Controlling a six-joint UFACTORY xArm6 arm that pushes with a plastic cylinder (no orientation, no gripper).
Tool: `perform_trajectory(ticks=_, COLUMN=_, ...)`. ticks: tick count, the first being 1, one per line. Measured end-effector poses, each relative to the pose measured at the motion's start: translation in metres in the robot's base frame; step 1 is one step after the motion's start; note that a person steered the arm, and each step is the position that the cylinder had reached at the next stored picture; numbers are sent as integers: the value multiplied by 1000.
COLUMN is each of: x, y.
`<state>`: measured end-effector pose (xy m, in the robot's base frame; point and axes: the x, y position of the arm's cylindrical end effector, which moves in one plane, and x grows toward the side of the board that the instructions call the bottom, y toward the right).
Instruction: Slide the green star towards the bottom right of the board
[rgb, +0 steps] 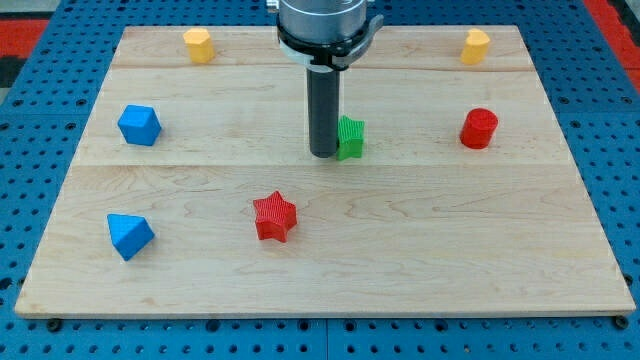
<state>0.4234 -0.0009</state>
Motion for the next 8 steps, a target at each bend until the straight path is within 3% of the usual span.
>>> perform_trajectory(ticks=1, x=-13, y=-30)
perform_trajectory(ticks=2, x=-26, y=-20)
perform_trajectory(ticks=4, x=-21, y=47)
perform_trajectory(ticks=8, x=63, y=109)
